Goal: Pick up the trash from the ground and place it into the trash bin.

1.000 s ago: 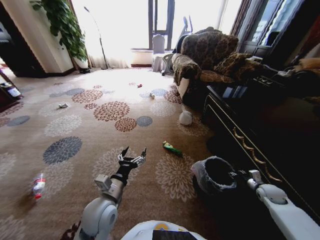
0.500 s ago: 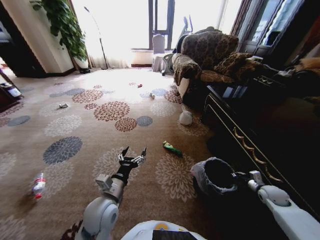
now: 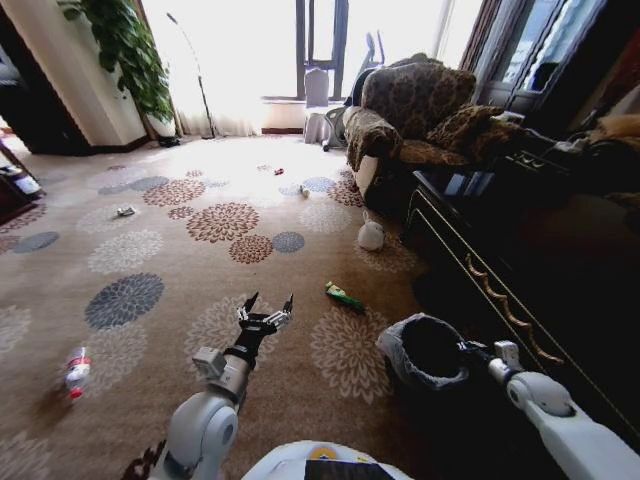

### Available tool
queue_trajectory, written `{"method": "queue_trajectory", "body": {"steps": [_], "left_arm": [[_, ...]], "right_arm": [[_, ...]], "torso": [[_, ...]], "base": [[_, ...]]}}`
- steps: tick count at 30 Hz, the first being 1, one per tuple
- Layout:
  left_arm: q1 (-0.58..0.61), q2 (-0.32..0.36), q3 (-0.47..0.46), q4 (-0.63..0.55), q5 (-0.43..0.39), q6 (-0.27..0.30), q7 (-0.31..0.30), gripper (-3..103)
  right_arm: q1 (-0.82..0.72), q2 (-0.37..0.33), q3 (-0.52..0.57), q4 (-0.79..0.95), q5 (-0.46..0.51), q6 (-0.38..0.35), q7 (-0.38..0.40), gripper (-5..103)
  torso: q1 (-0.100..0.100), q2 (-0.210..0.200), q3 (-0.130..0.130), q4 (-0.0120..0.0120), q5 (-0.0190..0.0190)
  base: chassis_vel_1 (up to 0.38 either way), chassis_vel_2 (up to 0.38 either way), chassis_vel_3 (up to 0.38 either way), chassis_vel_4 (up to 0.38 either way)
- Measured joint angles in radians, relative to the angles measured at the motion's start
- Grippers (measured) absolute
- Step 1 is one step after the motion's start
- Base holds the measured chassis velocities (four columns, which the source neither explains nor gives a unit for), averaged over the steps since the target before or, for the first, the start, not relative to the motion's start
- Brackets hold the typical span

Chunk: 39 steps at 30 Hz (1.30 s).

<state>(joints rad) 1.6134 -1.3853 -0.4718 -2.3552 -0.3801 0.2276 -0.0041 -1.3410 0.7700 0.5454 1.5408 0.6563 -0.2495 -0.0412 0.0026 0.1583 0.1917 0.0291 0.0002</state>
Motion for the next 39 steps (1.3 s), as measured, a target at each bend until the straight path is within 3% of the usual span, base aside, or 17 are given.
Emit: {"method": "queue_trajectory", "body": {"steps": [6, 11, 19, 25, 39], "left_arm": [[-0.006, 0.005, 0.0, -0.003, -0.007, -0.004, -0.001, 100], [-0.011, 0.016, -0.004, -0.004, -0.013, -0.017, -0.003, 100], [-0.032, 0.029, -0.005, 0.029, -0.013, -0.031, -0.002, 100], [-0.089, 0.069, -0.002, 0.138, -0.01, -0.037, 0.003, 100], [-0.083, 0.105, -0.001, 0.249, 0.03, -0.045, 0.007, 100]], "right_arm": [[-0.039, 0.004, 0.017, 0.134, 0.092, -0.001, 0.12, 2], [-0.092, 0.002, 0.056, 0.271, 0.175, -0.023, 0.169, 2], [-0.136, 0.024, 0.082, 0.369, 0.203, -0.009, 0.187, 2], [-0.149, 0.024, 0.107, 0.37, 0.189, 0.047, 0.175, 2], [-0.173, 0.038, 0.11, 0.381, 0.173, 0.033, 0.16, 2]], "torso": [[0.0, 0.0, 0.0, -0.0003, -0.0005], [0.0, 0.0, 0.0, 0.0, -0.0005], [0.0, 0.0, 0.0, -0.0001, 0.0], [0.0, 0.0, 0.0, -0.0003, -0.0003], [0.0, 0.0, 0.0, -0.0004, -0.0002]], "base": [[0.0, 0.0, 0.0, 0.0], [0.0, 0.0, 0.0, 0.0], [0.0, 0.0, 0.0, 0.0], [0.0, 0.0, 0.0, 0.0], [0.004, 0.002, -0.003, -0.002]]}}
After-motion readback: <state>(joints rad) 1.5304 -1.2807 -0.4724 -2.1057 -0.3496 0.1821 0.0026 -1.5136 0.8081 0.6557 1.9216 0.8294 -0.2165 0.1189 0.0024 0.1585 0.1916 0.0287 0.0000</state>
